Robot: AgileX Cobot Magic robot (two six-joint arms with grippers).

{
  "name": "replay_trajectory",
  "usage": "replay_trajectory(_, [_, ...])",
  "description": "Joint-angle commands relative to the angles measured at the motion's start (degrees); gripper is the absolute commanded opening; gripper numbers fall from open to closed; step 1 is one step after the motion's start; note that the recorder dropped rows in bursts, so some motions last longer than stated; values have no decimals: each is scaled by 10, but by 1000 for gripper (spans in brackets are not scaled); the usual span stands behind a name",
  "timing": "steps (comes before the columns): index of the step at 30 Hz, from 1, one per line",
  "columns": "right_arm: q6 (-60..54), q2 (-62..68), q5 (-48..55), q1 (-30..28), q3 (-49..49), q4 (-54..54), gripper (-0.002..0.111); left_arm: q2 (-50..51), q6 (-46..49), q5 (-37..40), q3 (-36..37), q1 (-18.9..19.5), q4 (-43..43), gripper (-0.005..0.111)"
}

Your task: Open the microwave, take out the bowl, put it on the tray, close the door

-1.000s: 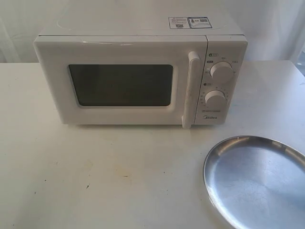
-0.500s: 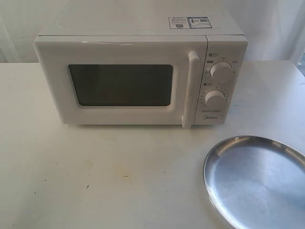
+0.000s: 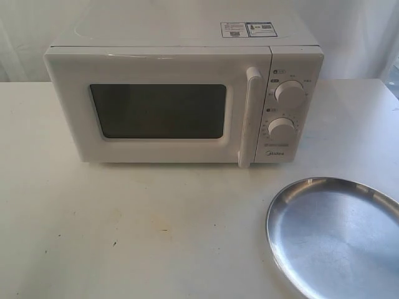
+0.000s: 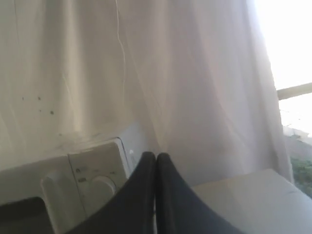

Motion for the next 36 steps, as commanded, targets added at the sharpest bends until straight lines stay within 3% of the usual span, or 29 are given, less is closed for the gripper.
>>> replay_trajectory(1, [121,-3,-38,10,2,-23,0,-1,0,-2,-2,-2,-5,0])
replay_trajectory(4, [148,-3,-108,25,2,-113,0,-1,0,-2,-2,-2,-5,0])
replay_trajectory(8, [277,-1,-177,46,-38,-279,0,-1,0,-2,-2,-2,-5,0])
replay_trajectory(12, [322,88,-232,47,-110,-403,0,-1,0,-2,-2,-2,-5,0])
replay_trajectory(19, [276,408,-298,47,-212,-473,0,-1,0,-2,-2,-2,-5,0])
replay_trajectory(27, [150,775,-462,30,-253,-472,0,-1,0,-2,-2,-2,-5,0])
replay_trajectory(31, [123,875,-575,-2,-255,-496,0,-1,0,-2,-2,-2,-5,0])
replay_trajectory(36, [119,946,-579,-24,-323,-646,0,-1,0,-2,-2,-2,-5,0])
